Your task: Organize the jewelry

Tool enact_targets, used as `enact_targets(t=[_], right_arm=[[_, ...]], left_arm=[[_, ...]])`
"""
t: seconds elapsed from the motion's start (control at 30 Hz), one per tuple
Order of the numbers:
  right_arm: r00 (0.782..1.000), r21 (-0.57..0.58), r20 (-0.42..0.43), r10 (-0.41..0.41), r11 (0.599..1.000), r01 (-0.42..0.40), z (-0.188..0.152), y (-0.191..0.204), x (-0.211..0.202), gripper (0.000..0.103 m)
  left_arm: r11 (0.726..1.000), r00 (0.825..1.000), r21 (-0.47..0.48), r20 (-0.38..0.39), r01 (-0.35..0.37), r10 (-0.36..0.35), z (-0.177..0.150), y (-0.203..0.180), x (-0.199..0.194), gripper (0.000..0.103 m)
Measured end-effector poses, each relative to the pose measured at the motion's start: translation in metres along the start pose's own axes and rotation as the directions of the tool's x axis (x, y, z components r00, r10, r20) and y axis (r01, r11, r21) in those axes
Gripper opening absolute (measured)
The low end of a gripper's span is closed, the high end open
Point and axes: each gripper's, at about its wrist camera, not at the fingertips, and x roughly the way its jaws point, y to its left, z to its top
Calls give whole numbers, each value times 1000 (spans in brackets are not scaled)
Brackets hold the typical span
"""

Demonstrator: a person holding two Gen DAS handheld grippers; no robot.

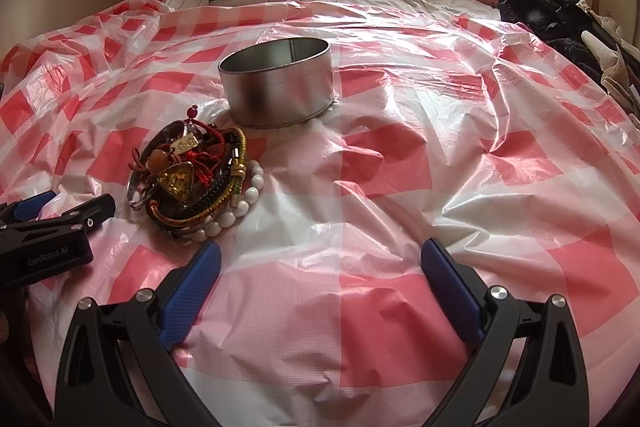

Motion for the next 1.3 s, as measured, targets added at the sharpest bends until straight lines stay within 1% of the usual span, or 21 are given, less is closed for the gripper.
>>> enact_targets(t=[0.47, 0.57, 0.67, 0.8, 0.87, 1.0, 1.1, 1.17, 1.2, 1.23, 1.27, 1.3], right_arm=[[1000, 1, 2, 2, 1000, -2, 1, -1, -1, 96], [1000, 9, 17, 16, 1000, -16, 0, -2, -2, 96], [998, 20, 50, 37, 999, -38, 0, -4, -7, 96], [998, 13, 48, 37, 999, -38, 1, -2, -8, 96], [998, 13, 46, 38, 999, -39, 2, -2, -8, 96], [998, 18, 38, 43, 999, -44, 2, -3, -8, 96], [999, 20, 25, 44, 999, -44, 2, -3, -6, 96], [999, 22, 20, 46, 999, -46, 2, -3, -5, 96], [999, 24, 18, 48, 999, -48, 2, -3, -5, 96], [999, 25, 17, 49, 998, -49, 2, -4, -5, 96], [999, 26, 16, 50, 998, -50, 2, -4, -5, 96], [999, 27, 15, 51, 998, -51, 2, -4, -5, 96]], left_arm=[[1000, 1000, -2, 2, 3, -3, 0, 0, -1, 96], [1000, 1000, -1, 23, 4, -4, 1, 1, -8, 96], [1000, 998, 6, 67, 17, -18, 1, 0, -18, 96], [998, 989, 34, 132, 56, -60, 4, -7, -29, 96], [996, 985, 62, 151, 72, -80, 8, -15, -31, 96], [984, 973, 115, 170, 136, -154, 12, -30, -37, 96], [977, 972, 163, 167, 136, -163, 16, -44, -35, 96], [972, 970, 174, 157, 158, -186, 17, -48, -31, 96], [970, 970, 175, 144, 170, -196, 19, -49, -28, 93], [969, 971, 172, 128, 178, -201, 20, -48, -23, 86], [965, 970, 169, 107, 198, -218, 20, -49, -19, 82], [960, 966, 164, 87, 227, -243, 20, -48, -15, 71]])
